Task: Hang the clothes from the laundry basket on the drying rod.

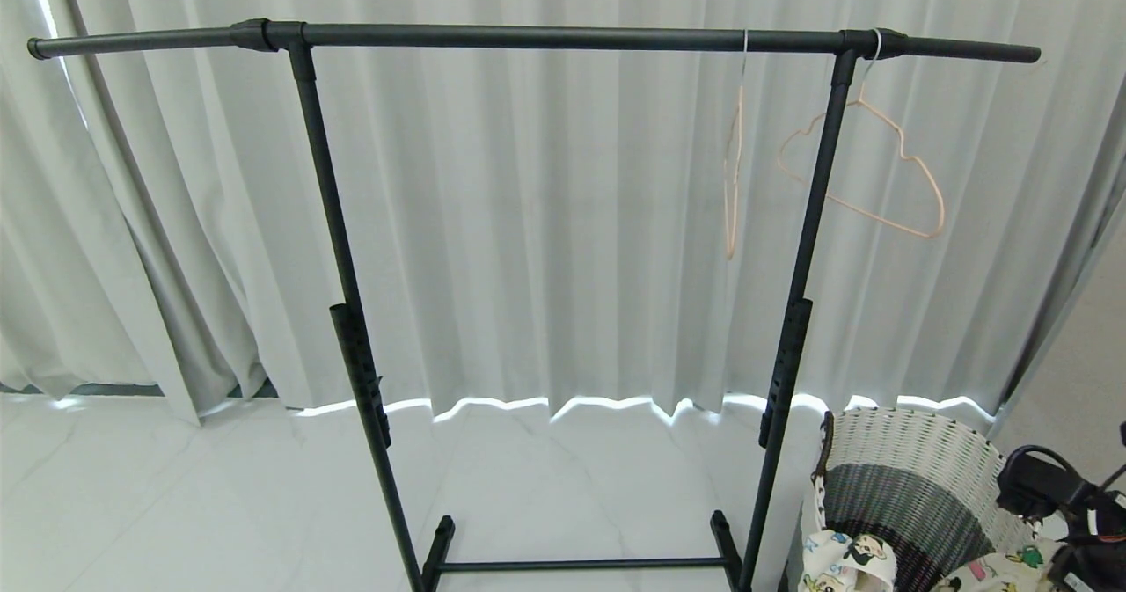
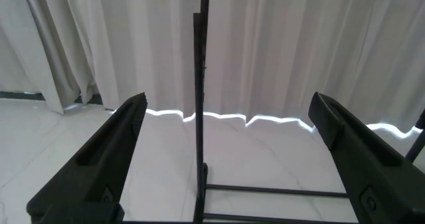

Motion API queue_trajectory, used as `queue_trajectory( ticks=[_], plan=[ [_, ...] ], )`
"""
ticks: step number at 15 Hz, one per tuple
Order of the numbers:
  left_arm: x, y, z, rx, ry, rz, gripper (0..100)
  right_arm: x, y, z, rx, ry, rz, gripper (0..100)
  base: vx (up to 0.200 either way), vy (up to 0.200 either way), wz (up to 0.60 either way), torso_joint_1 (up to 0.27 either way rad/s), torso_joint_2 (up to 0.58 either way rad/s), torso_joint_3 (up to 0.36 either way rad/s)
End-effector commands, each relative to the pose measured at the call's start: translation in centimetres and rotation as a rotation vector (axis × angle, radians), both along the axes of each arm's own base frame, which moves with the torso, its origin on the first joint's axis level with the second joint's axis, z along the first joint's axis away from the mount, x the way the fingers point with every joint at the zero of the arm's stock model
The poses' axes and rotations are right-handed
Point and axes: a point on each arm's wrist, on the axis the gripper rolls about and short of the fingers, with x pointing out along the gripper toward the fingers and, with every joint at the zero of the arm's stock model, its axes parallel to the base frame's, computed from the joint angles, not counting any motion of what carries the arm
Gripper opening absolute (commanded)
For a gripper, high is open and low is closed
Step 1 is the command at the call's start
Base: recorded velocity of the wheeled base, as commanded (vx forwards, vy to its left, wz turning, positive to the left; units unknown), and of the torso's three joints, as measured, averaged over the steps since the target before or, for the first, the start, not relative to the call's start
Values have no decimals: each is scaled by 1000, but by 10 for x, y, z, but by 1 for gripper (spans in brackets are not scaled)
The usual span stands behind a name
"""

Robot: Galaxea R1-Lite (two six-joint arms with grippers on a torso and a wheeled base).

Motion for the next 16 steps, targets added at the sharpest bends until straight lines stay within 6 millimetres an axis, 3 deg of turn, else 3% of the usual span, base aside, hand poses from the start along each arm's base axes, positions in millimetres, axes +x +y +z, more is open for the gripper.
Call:
queue_trajectory(
  ticks=[1,4,9,16],
  plan=[
    [0,0,0,0,-1,0,100,-46,8,85,-21,-156,-69,0,0,0,0,0,0,0],
    [0,0,0,-2,1,0,100,-79,19,139,17,-171,-118,0,0,0,0,0,0,0],
    [0,0,0,-2,1,0,100,-82,20,189,-12,-348,-142,0,0,0,0,0,0,0],
    [0,0,0,-3,-1,0,100,-85,22,226,-32,-439,-125,0,-200,0,0,1,2,6]
  ],
)
